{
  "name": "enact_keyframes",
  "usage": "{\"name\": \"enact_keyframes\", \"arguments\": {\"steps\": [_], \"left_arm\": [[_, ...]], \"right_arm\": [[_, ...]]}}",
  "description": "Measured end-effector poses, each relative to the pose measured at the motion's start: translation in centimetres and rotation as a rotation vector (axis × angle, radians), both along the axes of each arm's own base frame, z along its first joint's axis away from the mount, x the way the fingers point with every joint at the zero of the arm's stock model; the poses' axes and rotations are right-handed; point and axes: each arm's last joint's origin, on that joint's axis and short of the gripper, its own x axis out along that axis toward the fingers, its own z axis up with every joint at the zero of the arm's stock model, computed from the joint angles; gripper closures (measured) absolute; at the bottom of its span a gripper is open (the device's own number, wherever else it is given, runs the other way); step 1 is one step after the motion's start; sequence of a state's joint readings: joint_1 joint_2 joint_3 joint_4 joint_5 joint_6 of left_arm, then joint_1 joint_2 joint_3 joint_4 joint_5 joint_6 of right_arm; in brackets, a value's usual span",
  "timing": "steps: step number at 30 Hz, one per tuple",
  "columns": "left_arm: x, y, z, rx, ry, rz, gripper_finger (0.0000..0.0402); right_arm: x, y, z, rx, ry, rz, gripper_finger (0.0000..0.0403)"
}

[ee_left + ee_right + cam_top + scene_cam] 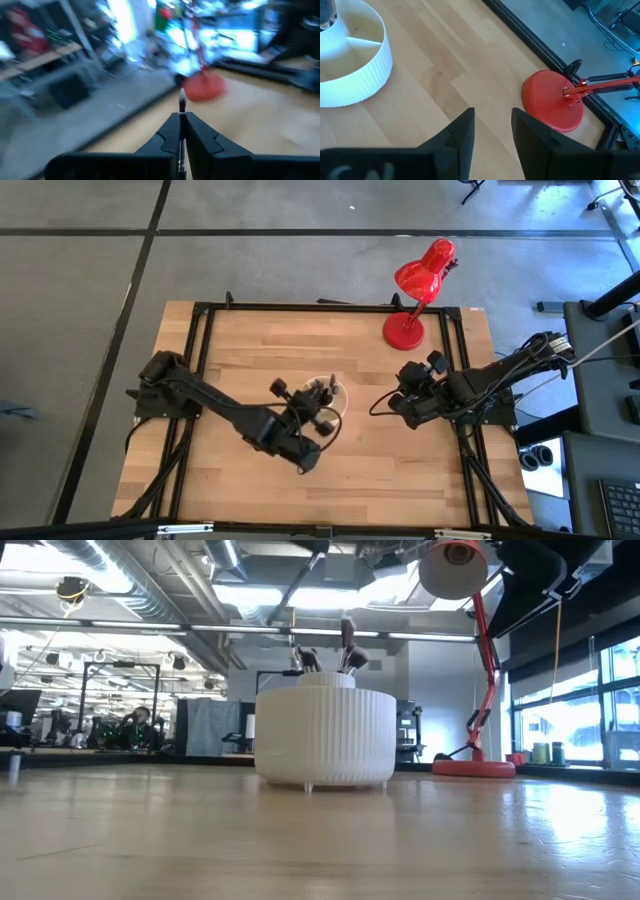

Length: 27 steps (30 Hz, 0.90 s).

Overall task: Put items in baskets/containers
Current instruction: Put the black eyeshadow brush into the white brush holder, then return to Home Position

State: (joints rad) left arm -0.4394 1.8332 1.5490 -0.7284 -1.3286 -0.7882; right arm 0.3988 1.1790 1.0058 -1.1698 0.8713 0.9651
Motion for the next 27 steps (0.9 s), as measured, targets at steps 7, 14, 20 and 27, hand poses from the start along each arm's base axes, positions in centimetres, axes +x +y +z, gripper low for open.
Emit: {"name": "enact_keyframes", "arguments": {"steps": [7,14,20,27], "left_arm": [[2.2,3.2,-0.4,0.009,-0.187,0.169,0.0389],[4.4,5.4,-3.9,-0.118,-0.204,0.190,0.0388],[4.6,5.3,-6.6,-0.182,-0.212,0.195,0.0376],[4.4,4.9,-6.0,-0.184,-0.202,0.176,0.0341]], "right_arm": [[0.0,0.0,0.0,-0.009,-0.003,-0.001,0.0273],[0.0,0.0,0.0,-0.013,0.002,0.001,0.0273],[0.0,-0.1,0.0,-0.015,0.008,0.001,0.0273],[0.0,-0.1,0.0,-0.015,0.008,0.001,0.0273]]}}
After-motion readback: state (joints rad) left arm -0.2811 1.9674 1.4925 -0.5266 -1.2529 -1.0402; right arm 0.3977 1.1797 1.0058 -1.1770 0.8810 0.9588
